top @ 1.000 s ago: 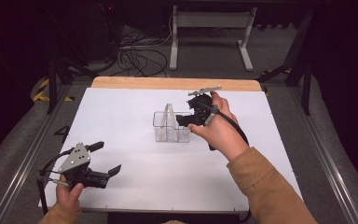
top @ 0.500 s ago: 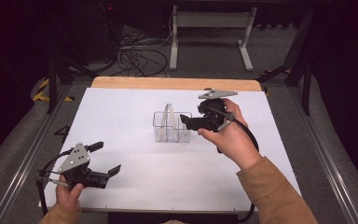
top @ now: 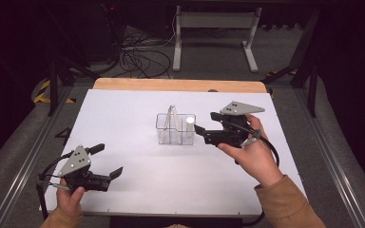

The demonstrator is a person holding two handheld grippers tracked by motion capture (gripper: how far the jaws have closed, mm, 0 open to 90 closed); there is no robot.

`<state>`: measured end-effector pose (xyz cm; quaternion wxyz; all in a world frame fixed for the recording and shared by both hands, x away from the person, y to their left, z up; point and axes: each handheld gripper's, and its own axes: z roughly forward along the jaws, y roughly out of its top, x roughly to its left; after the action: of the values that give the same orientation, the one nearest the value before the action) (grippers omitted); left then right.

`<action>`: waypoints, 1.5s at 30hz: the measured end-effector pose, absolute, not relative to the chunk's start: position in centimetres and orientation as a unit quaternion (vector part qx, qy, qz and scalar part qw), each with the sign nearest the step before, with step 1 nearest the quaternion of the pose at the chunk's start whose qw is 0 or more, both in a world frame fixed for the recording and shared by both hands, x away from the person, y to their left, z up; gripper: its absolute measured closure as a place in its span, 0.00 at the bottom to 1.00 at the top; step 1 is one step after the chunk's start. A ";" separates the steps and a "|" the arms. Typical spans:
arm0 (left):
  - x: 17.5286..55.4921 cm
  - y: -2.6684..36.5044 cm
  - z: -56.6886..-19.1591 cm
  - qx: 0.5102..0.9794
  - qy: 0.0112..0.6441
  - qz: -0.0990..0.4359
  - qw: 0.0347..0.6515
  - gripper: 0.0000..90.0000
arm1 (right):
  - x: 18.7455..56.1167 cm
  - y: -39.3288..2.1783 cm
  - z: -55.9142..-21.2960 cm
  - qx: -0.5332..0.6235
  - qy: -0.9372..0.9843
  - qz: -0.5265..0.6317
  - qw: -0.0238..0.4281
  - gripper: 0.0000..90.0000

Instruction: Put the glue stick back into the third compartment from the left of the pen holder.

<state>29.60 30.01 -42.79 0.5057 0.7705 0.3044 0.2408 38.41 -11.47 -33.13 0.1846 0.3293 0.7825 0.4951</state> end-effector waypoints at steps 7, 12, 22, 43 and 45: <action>29.5 29.9 -42.8 0.767 0.307 0.243 0.508 0.02 | 37.1 -13.7 -34.6 0.314 0.775 0.515 0.187 0.26; 29.4 29.9 -42.7 0.766 0.308 0.244 0.508 0.02 | 36.4 -15.3 -36.2 0.305 0.773 0.522 0.192 0.26; 29.2 30.0 -42.6 0.763 0.310 0.253 0.508 0.03 | 35.1 -17.8 -40.0 0.303 0.773 0.525 0.188 0.25; 29.0 30.0 -43.0 0.764 0.310 0.260 0.503 0.03 | 34.2 -21.2 -46.4 0.349 0.775 0.503 0.157 0.24; 29.0 30.1 -43.1 0.763 0.312 0.262 0.502 0.03 | 34.3 -21.2 -46.4 0.347 0.774 0.506 0.156 0.24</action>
<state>28.97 30.07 -43.10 0.5018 0.7630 0.3117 0.2624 34.29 -21.21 -46.37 0.1561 0.3472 0.7737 0.5064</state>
